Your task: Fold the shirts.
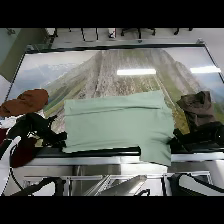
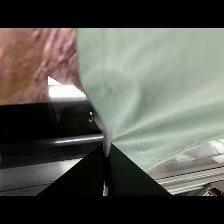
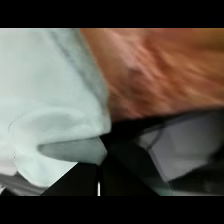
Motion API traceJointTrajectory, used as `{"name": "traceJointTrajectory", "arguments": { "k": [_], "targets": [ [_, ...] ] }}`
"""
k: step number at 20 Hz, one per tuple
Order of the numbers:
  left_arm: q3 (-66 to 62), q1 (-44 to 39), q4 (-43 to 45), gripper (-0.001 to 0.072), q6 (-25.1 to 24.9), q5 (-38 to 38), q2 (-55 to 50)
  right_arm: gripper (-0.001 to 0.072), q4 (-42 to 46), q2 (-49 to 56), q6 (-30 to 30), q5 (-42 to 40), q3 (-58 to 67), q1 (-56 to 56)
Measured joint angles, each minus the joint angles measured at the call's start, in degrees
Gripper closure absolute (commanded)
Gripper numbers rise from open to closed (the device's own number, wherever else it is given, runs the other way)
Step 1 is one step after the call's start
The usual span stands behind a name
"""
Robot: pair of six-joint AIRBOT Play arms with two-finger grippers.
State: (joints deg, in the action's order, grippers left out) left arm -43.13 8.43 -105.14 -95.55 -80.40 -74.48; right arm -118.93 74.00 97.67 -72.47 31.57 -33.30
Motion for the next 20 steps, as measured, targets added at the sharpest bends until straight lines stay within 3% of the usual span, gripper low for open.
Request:
{"name": "traceJointTrajectory", "arguments": {
  "k": [3, 9, 13, 20],
  "targets": [
    [-0.26, 1.86, 2.01, 0.0695, 0.46, -2.1, 0.04, 0.0688, 5.55, -5.49, -3.61, 0.85, 0.46, 0.09],
    [-11.15, -1.53, 4.28, 0.0695, 2.21, -1.2, -1.29, 0.0688, -6.84, -7.13, 1.11, 7.85, 9.75, 5.44],
    [-24.2, -3.82, 4.87, 0.0694, 3.96, -1.05, -7.17, 0.0688, -11.13, 0.2, 2.71, 14.01, 22.1, 13.31],
    [-41.27, -6.21, 4.87, 0.0694, 4.68, -0.68, -23.1, 0.0687, -13.0, 18.18, 3.52, 16.98, 37.38, 19.39]
  ]
}}
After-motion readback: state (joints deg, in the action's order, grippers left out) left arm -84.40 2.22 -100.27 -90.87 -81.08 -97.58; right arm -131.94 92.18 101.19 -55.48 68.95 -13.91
